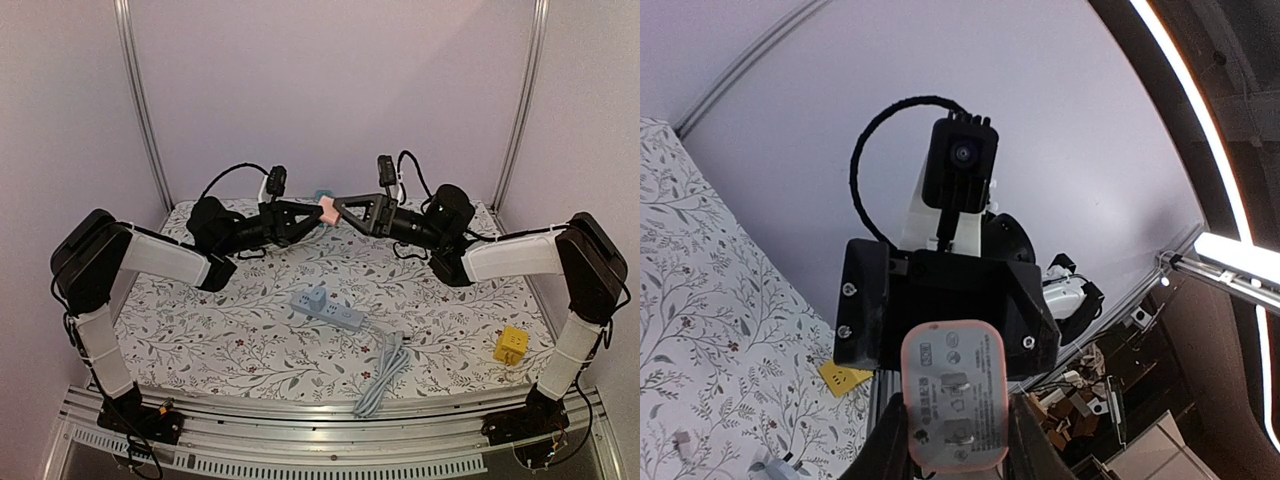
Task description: Insert the plug
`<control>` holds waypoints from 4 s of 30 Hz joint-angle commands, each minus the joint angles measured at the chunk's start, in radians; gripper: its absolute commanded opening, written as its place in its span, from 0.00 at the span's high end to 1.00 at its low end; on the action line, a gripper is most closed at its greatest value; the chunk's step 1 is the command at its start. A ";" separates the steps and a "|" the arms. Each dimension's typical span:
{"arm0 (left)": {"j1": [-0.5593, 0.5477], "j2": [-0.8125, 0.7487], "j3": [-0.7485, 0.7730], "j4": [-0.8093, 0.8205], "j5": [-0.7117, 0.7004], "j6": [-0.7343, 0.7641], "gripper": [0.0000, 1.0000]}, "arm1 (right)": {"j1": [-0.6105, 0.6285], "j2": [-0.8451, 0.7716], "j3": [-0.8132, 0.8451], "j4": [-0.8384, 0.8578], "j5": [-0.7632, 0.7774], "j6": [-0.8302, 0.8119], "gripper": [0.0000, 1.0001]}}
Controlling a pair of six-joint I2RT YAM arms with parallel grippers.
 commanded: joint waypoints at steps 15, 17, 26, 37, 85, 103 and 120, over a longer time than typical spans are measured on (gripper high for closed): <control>-0.012 -0.027 -0.028 -0.014 -0.041 0.131 1.00 | 0.060 0.020 0.058 -0.164 0.109 -0.053 0.64; -0.013 -0.042 -0.032 -0.052 -0.046 0.161 1.00 | 0.060 0.018 0.059 -0.169 0.114 -0.055 0.68; -0.014 -0.063 -0.038 -0.127 -0.067 0.220 1.00 | 0.062 0.017 0.063 -0.182 0.116 -0.061 0.78; -0.015 -0.075 -0.069 -0.123 -0.094 0.241 0.50 | 0.062 0.011 0.064 -0.210 0.127 -0.088 1.00; 0.039 -0.865 -0.455 -1.074 -0.978 0.841 0.01 | 0.022 -0.079 0.583 -1.739 0.457 -1.072 1.00; 0.051 -0.846 -0.491 -1.030 -1.100 0.890 0.01 | 0.050 0.117 0.806 -2.048 0.537 -1.153 1.00; 0.056 -0.859 -0.489 -1.038 -1.100 0.888 0.01 | 0.070 0.269 0.960 -2.164 0.580 -1.160 1.00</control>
